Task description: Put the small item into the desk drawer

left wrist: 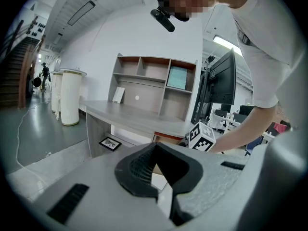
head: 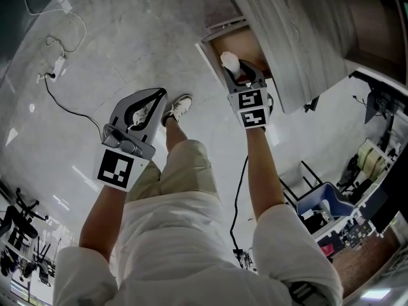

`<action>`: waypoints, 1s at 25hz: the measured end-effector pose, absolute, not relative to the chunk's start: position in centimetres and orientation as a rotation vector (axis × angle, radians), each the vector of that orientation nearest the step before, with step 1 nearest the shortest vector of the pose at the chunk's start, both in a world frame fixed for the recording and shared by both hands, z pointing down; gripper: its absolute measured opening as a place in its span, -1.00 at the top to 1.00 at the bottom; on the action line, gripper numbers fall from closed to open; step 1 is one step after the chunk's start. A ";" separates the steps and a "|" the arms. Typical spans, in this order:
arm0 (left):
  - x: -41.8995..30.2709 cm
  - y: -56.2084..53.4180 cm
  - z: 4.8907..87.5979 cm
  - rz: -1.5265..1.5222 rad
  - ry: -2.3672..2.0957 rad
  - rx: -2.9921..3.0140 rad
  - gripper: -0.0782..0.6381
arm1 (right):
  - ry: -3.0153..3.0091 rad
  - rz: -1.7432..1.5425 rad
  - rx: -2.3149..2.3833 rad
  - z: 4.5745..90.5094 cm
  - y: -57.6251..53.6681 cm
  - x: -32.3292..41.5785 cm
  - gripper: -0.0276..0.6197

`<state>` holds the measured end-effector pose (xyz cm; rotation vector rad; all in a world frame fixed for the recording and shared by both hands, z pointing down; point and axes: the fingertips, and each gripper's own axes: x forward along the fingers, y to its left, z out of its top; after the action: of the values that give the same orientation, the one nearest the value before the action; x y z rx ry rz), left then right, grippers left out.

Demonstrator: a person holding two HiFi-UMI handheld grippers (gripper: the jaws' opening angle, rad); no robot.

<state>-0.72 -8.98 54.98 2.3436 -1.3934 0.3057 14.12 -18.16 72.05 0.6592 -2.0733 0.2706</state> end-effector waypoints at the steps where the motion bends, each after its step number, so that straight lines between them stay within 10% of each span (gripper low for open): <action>1: -0.8 -8.9 55.0 0.308 -1.396 2.342 0.77 | -2.066 0.267 0.660 72.3 -18.2 14.1 0.42; 25: -2.8 -6.6 55.1 0.281 -1.492 2.274 0.77 | -1.982 0.264 0.627 76.4 -19.3 13.8 0.42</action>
<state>-2.81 -6.58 55.06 2.2744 -1.4921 0.2806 13.77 -19.30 76.43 0.6271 -1.9817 0.2643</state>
